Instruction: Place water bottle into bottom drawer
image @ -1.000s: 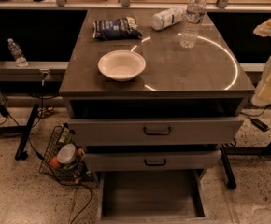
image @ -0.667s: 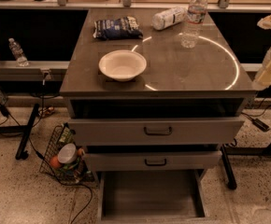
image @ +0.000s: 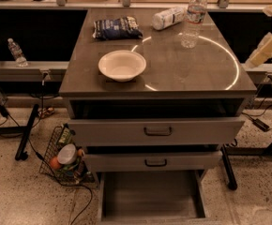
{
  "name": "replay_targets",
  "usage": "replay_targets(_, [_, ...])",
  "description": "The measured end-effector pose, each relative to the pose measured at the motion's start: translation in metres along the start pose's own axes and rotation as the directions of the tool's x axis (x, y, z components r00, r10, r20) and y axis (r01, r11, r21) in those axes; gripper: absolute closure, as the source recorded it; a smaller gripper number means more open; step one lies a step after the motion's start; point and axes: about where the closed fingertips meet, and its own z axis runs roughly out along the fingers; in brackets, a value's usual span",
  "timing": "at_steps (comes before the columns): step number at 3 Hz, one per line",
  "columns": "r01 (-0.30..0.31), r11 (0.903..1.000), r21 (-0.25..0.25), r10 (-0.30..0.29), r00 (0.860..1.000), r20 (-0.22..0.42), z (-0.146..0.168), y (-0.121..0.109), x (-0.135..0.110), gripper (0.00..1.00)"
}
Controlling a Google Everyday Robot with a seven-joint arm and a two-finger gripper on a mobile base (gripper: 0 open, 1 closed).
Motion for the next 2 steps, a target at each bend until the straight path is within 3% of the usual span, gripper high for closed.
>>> replay_targets(1, [-0.071, 0.9948, 0.073, 0.064, 0.993, 0.097, 0.0299, -0.0393, -0.0177, 0.0])
replay_targets(2, [-0.07, 0.9947, 0.075, 0.063, 0.993, 0.098, 0.0297, -0.0401, -0.0179, 0.0])
